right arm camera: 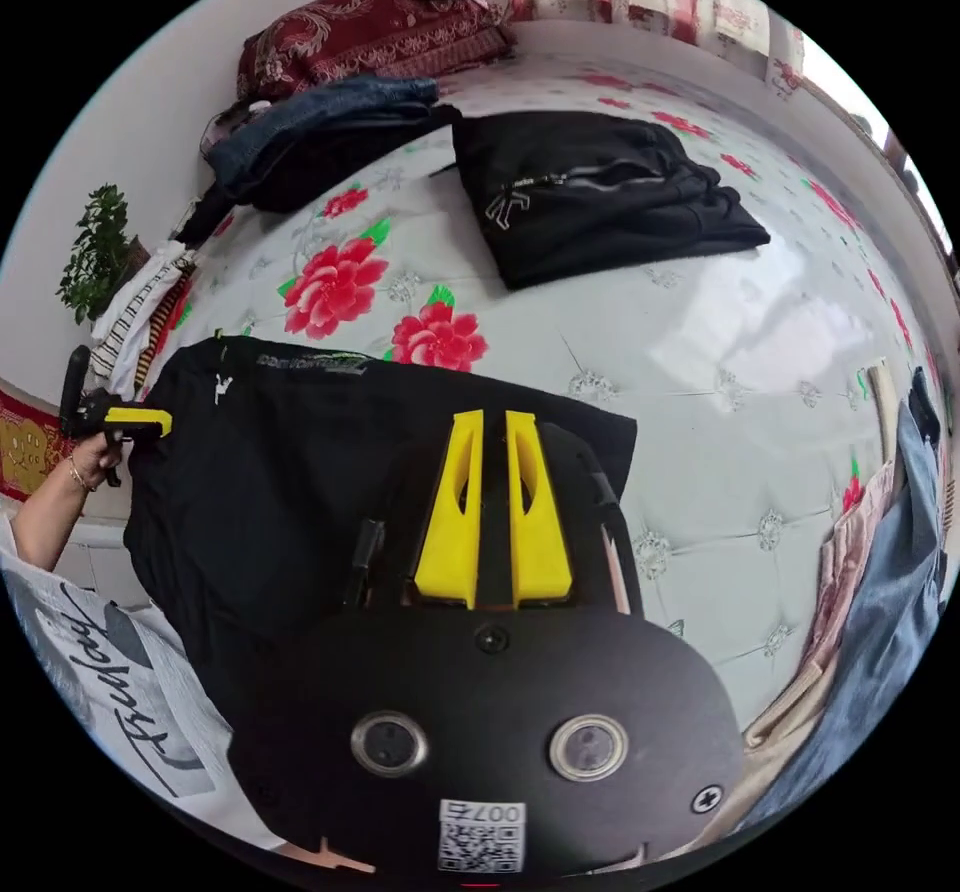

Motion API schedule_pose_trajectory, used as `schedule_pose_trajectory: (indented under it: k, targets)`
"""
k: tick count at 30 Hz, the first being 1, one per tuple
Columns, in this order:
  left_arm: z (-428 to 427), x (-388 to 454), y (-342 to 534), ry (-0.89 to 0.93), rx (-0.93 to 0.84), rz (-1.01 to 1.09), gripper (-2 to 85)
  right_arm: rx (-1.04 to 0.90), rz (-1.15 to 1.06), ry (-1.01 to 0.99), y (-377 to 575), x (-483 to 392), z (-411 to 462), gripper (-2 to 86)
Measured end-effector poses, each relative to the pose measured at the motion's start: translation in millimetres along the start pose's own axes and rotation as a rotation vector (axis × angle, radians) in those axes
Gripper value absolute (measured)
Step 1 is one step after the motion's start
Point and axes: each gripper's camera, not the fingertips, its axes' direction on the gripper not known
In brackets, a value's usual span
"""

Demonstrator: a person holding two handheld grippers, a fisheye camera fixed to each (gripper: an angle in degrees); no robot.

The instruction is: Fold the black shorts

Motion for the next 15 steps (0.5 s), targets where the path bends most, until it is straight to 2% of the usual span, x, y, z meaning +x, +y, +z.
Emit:
schedule_pose_trajectory:
  k: [1, 2, 5, 10, 13, 15]
  targets:
    - [0.5, -4.3, 0.4, 0.024, 0.004, -0.015, -1.0, 0.033, -0.026, 0.023, 3.9, -0.2, -2.6, 0.1]
    - [1.1, -6.7, -0.2, 0.038, 0.006, -0.019, -1.0, 0.010, 0.024, 0.166, 4.6, 5.9, 4.2, 0.0]
    - [2.6, -6.6, -11.5, 0.050, 0.017, 0.010, -0.9, 0.034, -0.025, 0.200, 3.2, 18.5, -0.7, -0.2]
    - [5.6, -1.8, -49.4, 0.065, 0.094, -0.040, -0.6, -0.020, 0.202, 0.294, -18.7, 59.9, -19.1, 0.0]
    - [-6.5, 13.0, -52.2, 0.015, 0.122, -0.067, 0.5, 0.165, 0.253, 0.196, -2.0, 66.6, -81.3, 0.4]
    - [-21.3, 24.5, -36.7, 0.007, 0.157, -0.048, 4.3, 0.255, 0.250, 0.044, 34.0, 67.8, -132.4, 1.5]
